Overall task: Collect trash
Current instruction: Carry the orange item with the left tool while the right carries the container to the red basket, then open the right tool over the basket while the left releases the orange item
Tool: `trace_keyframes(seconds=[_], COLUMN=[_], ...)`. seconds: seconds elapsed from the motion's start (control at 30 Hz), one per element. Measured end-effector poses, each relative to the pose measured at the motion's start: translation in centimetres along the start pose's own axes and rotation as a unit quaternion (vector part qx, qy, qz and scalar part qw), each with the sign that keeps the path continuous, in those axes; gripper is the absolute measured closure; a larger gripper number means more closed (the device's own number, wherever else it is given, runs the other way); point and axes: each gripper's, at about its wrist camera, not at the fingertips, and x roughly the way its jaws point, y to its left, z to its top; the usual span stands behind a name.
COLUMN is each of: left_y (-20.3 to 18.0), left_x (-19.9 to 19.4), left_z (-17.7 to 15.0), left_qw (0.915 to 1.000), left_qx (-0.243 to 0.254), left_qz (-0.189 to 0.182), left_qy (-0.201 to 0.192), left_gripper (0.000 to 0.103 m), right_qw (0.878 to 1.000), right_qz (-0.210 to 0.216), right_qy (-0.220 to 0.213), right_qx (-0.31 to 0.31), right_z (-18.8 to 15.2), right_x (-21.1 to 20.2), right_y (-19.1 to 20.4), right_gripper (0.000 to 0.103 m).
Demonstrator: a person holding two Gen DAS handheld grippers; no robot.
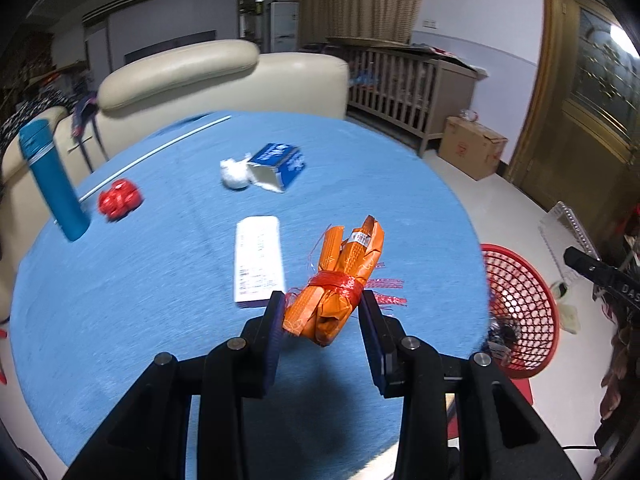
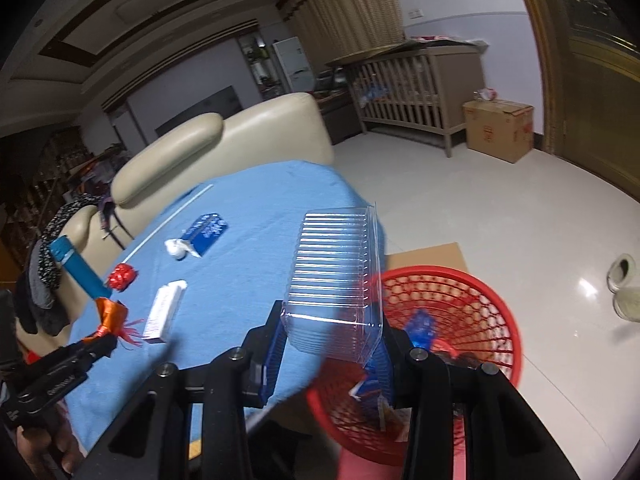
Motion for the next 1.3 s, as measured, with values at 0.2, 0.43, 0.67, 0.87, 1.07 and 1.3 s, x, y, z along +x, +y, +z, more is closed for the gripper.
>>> trace_keyframes(seconds=[0.2, 0.43, 0.67, 0.87, 1.07, 1.3], left_y=[-2.7, -5.5, -8.0, -9.9, -12.3, -15.8], left_x=[0.3, 0.8, 1.3, 2.0, 2.8, 4.1], left_z=[0.6, 1.2, 1.5, 1.8, 2.3, 2.7], left_qw=[0.9995, 0.9979, 0.9957, 0.9933, 0.9899, 0.9834], left_qx=[0.028, 0.054, 0.077, 0.096, 0.112, 0.141], left_qz=[-0.018, -0.037, -0.051, -0.063, -0.086, -0.112], left_qy=[-0.001, -0.001, 0.001, 0.004, 0.010, 0.024], left_gripper=[0.064, 0.064, 0.064, 0.064, 0.064, 0.064], right_qw=[0.999, 0.998, 0.996, 0.994, 0.993, 0.992], right_qz=[-0.030, -0.050, -0.066, -0.074, -0.084, -0.079], right_qy=[0.002, 0.021, 0.052, 0.039, 0.008, -0.001], right_qx=[0.019, 0.035, 0.043, 0.065, 0.086, 0.102], right_z=[-0.3, -1.1, -1.9, -2.2, -1.4, -1.3], right_x=[-0.2, 0.6, 2.1, 1.7, 0.2, -0.3], right_y=[-2.8, -5.3, -6.8, -8.0, -9.3, -10.4], right_gripper=[0.061, 0.061, 0.050, 0.037, 0.036, 0.036])
